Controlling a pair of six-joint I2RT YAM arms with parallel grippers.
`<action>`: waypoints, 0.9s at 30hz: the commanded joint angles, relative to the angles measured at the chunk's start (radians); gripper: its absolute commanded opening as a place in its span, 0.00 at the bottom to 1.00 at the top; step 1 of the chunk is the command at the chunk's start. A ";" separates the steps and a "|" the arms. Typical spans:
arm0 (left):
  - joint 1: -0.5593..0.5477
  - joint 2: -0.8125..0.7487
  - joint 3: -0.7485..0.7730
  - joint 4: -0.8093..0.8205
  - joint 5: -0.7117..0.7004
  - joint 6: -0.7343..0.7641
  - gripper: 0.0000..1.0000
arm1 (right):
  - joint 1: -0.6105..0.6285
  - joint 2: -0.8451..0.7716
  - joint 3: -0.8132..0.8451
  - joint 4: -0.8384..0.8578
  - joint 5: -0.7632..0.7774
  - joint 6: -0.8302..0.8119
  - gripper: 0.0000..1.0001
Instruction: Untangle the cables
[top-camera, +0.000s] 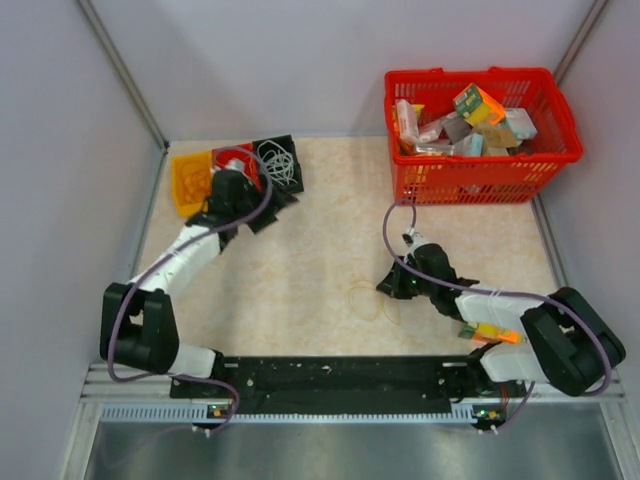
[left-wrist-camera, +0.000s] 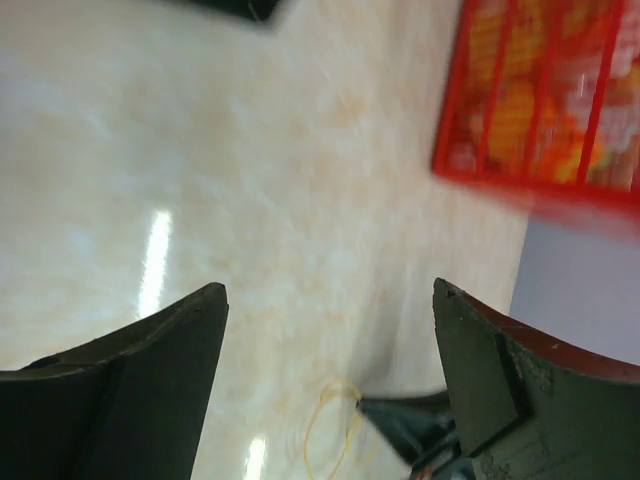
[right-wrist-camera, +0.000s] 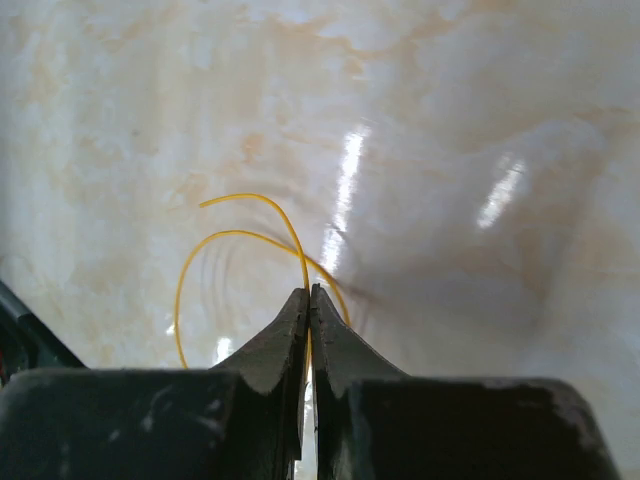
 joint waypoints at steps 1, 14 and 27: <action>-0.200 -0.073 -0.223 0.302 0.152 0.129 0.88 | 0.035 -0.045 0.049 0.008 -0.105 -0.079 0.03; -0.771 0.021 -0.112 -0.079 -0.240 0.317 0.93 | -0.113 -0.605 -0.111 -0.354 0.428 0.121 0.72; -0.981 0.506 0.384 -0.473 -0.312 0.171 0.88 | -0.161 -1.100 -0.217 -0.558 0.580 0.198 0.68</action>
